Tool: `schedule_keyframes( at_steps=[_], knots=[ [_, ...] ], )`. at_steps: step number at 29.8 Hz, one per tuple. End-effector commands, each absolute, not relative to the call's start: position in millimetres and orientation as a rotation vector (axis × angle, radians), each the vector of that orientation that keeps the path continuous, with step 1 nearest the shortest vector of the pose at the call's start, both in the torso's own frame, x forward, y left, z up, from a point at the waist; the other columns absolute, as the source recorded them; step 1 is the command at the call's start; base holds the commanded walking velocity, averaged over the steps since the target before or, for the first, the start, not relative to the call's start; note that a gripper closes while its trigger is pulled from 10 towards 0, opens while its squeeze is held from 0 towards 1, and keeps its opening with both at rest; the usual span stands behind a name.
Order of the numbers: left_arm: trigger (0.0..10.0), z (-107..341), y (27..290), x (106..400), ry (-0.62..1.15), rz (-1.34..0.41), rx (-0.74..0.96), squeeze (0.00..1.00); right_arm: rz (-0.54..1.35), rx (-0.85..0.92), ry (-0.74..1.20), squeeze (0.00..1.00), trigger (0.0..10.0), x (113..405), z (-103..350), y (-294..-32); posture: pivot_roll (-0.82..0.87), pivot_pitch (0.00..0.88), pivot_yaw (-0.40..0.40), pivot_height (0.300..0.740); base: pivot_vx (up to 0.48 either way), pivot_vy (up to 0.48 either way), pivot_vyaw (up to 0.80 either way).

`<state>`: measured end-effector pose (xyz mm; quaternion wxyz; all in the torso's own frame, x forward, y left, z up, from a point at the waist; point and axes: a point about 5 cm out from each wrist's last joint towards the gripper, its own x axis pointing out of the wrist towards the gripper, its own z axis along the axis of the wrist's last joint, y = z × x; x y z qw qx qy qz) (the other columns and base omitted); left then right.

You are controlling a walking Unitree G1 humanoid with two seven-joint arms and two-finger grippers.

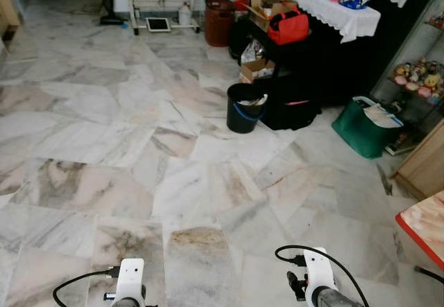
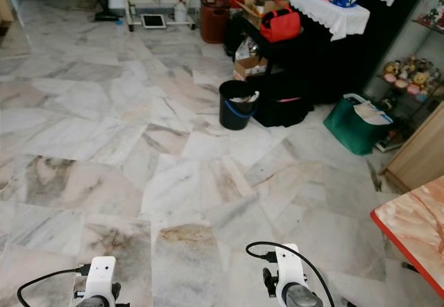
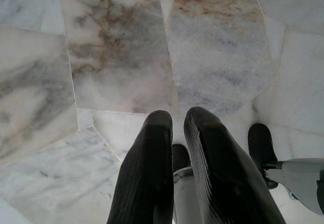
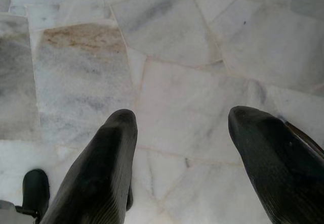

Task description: Setting the table

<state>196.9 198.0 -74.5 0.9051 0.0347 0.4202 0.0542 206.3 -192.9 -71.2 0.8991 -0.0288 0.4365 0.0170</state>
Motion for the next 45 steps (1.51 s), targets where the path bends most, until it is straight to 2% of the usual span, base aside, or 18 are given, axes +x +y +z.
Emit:
schedule_keyframes(
  at_steps=[1,11,18,27,32,45],
  knots=[
    [10.0,-77,198,193,0.886,0.090,0.101,0.00,0.026,-0.061,0.895,0.00,10.0,209,-69,-196,0.20,0.000,-0.104,0.740,0.000,0.000,-0.73],
    [10.0,-75,193,197,0.874,0.064,0.117,0.00,0.002,-0.058,0.921,0.00,10.0,200,-73,-201,0.21,0.000,-0.108,0.740,0.000,0.000,-0.73],
    [10.0,-74,194,200,0.873,0.037,0.143,0.00,-0.020,-0.035,0.889,0.00,10.0,208,-69,-199,0.13,0.000,-0.045,0.740,0.000,0.000,-0.73],
    [10.0,-70,192,206,0.861,-0.006,0.194,0.00,-0.037,-0.028,0.886,0.00,10.0,206,-70,-200,0.11,0.000,-0.026,0.740,0.000,0.000,-0.73],
    [10.0,-70,192,207,0.861,-0.031,0.222,0.00,-0.077,-0.005,0.893,0.00,10.0,197,-74,-203,0.10,0.000,0.003,0.740,0.000,-0.115,0.00],
    [10.0,-70,194,207,0.861,-0.045,0.242,0.00,-0.092,-0.001,0.892,0.00,10.0,197,-74,-201,0.11,0.000,0.011,0.740,0.000,-0.299,0.00]
  ],
)
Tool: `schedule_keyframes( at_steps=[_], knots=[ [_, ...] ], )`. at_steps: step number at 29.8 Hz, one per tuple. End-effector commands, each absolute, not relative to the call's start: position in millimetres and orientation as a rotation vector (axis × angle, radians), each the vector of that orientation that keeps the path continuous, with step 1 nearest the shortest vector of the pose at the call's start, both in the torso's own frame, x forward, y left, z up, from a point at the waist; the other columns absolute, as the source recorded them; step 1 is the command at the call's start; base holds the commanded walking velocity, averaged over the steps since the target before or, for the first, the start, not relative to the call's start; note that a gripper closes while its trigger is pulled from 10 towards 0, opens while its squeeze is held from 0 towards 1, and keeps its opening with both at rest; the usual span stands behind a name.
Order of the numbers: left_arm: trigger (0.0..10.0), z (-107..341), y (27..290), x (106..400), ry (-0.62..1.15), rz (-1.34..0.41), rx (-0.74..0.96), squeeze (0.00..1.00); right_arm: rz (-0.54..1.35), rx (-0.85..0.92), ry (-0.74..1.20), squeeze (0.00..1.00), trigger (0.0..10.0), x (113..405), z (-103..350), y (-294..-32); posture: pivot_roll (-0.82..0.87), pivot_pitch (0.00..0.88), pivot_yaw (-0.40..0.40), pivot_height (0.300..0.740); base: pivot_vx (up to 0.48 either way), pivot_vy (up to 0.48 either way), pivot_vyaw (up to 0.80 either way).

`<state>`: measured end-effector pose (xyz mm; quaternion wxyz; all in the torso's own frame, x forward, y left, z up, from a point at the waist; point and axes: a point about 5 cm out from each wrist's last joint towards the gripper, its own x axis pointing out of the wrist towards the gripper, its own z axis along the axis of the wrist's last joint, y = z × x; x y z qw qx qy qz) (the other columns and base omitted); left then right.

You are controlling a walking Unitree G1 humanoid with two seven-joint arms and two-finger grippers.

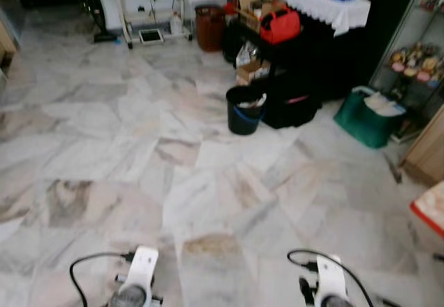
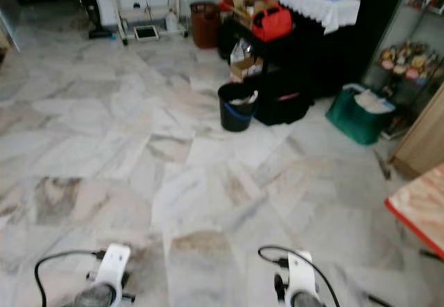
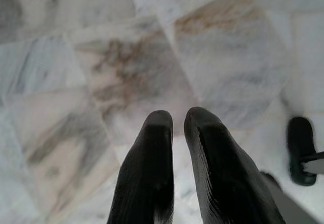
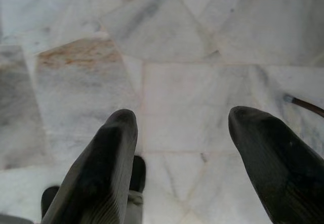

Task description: Setting the table

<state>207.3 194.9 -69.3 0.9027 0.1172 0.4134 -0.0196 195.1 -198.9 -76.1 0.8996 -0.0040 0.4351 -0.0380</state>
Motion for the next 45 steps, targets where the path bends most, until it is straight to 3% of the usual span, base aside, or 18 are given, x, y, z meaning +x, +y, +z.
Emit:
schedule_keyframes(
  at_steps=[1,9,23,45],
  knots=[
    [10.0,-70,195,207,0.860,-0.043,0.240,0.00,-0.091,0.002,0.890,0.00,10.0,199,-74,-200,0.11,0.000,0.007,0.740,0.000,-0.300,-0.43],
    [10.0,-73,192,202,0.868,-0.042,0.232,0.00,-0.084,-0.004,0.892,0.00,10.0,199,-74,-200,0.11,0.000,-0.003,0.740,0.000,-0.300,-0.61],
    [10.0,-72,188,205,0.859,-0.043,0.215,0.00,-0.095,-0.004,0.887,0.00,10.0,200,-73,-202,0.10,0.000,-0.004,0.740,0.000,-0.292,-0.11],
    [10.0,-75,183,200,0.871,-0.052,0.193,0.00,-0.076,-0.022,0.902,0.00,10.0,198,-74,-202,0.09,0.000,-0.006,0.740,0.000,0.000,-0.62]
  ],
)
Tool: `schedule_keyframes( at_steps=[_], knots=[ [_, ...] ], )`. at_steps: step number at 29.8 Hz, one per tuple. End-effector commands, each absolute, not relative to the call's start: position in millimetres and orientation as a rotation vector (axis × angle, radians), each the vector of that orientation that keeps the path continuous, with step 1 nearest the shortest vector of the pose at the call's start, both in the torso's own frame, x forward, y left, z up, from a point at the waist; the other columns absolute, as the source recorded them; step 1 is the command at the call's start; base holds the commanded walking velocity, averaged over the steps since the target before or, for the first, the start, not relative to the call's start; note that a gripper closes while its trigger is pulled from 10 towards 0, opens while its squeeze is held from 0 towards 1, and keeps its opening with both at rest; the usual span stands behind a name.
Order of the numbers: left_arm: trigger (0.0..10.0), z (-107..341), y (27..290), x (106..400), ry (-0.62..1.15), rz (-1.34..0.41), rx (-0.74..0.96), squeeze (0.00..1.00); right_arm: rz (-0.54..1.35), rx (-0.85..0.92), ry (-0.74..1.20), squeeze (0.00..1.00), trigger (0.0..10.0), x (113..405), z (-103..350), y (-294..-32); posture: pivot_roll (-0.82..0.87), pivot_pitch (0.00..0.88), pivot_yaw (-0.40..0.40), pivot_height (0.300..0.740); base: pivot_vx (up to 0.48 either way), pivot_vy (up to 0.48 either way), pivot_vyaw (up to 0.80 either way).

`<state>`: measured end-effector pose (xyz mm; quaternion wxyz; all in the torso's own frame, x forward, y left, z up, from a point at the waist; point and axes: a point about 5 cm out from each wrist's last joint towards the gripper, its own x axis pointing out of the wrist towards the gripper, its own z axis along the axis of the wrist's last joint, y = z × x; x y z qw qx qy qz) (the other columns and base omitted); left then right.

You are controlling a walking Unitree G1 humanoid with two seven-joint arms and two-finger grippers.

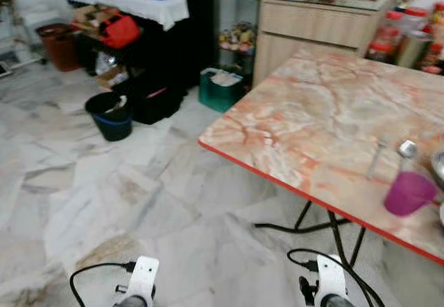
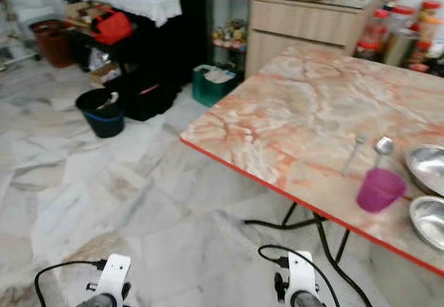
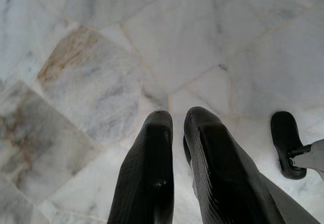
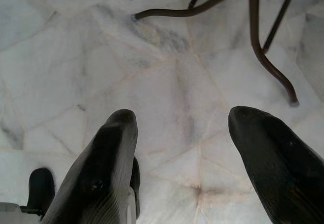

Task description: Setting the table

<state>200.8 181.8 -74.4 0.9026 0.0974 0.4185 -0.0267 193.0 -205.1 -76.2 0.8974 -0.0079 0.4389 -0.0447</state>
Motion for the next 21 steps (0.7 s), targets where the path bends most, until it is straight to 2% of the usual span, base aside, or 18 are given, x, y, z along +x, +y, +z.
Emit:
schedule_keyframes(
  at_steps=[1,18,21],
  knots=[
    [10.0,-75.0,182.2,199.9,0.871,-0.054,0.194,0.00,-0.074,-0.023,0.901,0.00,10.0,198.7,-73.9,-201.9,0.10,0.000,-0.007,0.740,0.000,0.000,-0.62],
    [10.0,-76.0,182.0,198.2,0.877,-0.043,0.188,0.00,-0.066,-0.027,0.903,0.00,10.0,199.3,-73.8,-200.6,0.10,0.000,-0.017,0.740,0.000,0.000,-0.62],
    [10.0,-76.3,180.6,197.8,0.876,-0.041,0.185,0.00,-0.063,-0.037,0.890,0.00,10.0,200.5,-72.7,-202.2,0.10,0.000,-0.025,0.740,0.000,0.000,0.00]
  ],
)
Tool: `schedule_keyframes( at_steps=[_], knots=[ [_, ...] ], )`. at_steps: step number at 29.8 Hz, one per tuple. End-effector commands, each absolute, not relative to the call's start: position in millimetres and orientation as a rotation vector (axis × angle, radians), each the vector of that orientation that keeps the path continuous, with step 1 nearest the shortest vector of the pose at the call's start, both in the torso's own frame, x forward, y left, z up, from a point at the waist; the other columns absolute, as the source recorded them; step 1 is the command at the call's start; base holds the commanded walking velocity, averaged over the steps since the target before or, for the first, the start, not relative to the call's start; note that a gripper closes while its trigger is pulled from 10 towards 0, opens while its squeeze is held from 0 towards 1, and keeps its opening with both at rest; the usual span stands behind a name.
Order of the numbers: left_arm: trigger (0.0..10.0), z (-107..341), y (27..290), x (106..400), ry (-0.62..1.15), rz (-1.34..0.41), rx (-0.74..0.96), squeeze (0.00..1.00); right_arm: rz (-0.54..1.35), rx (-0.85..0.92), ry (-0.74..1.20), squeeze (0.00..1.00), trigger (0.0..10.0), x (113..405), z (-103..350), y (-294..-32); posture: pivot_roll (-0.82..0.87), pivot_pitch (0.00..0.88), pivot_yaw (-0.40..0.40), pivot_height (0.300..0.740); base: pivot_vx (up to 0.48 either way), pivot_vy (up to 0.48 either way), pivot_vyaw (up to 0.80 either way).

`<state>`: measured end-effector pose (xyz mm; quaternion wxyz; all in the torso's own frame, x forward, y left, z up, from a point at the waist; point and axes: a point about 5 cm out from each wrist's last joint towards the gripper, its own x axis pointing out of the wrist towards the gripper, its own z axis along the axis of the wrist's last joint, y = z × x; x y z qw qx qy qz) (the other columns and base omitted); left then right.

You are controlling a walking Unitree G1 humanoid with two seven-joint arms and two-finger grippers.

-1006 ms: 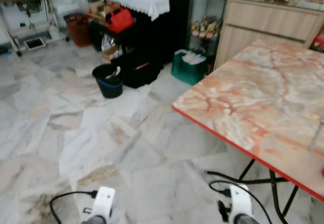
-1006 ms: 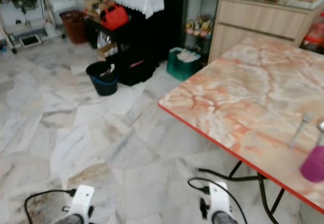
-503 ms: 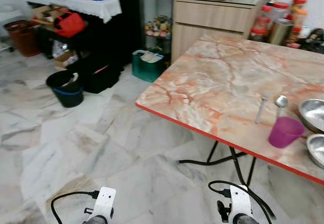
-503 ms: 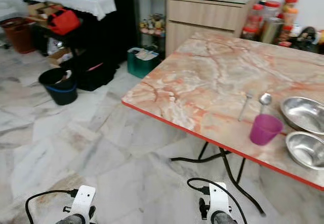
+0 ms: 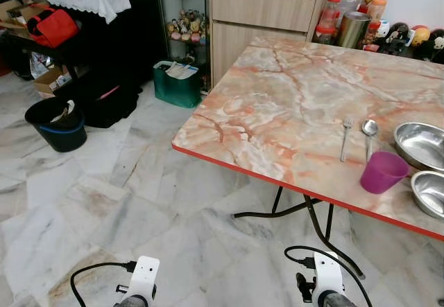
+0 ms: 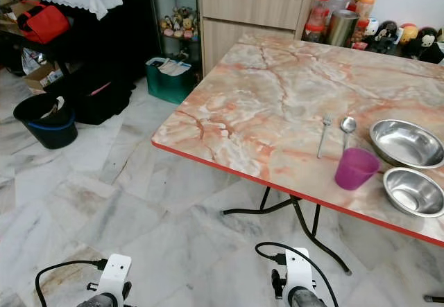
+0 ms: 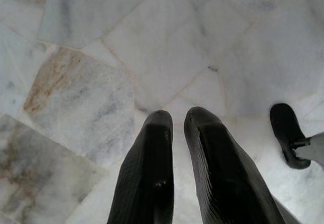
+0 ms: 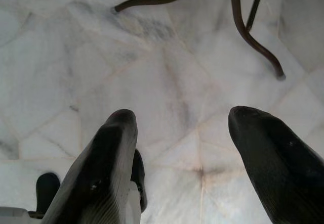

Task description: Setting the table

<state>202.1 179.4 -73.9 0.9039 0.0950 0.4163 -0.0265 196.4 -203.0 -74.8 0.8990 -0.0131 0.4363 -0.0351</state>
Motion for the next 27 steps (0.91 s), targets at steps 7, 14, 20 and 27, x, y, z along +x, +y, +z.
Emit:
schedule_keyframes(
  at_steps=[7,14,20,27],
  knots=[
    [10.0,-75.8,178.9,199.0,0.871,-0.042,0.187,0.00,-0.074,-0.036,0.887,0.00,10.0,202.5,-71.3,-204.4,0.10,0.000,-0.025,0.740,0.000,-0.188,0.00],
    [10.0,-75.8,178.0,199.2,0.871,-0.045,0.185,0.00,-0.078,-0.030,0.896,0.00,10.0,201.9,-71.8,-204.5,0.09,0.000,-0.026,0.740,0.000,-0.326,-0.62],
    [10.0,-76.0,179.9,198.5,0.873,-0.042,0.185,0.00,-0.081,-0.026,0.902,0.00,10.0,199.7,-73.0,-204.5,0.09,0.000,-0.022,0.740,0.000,-0.312,-0.69],
    [10.0,-76.2,180.5,198.0,0.875,-0.042,0.186,0.00,-0.078,-0.029,0.902,0.00,10.0,199.3,-73.3,-203.8,0.09,0.000,-0.019,0.740,0.000,-0.156,-0.68]
  ],
)
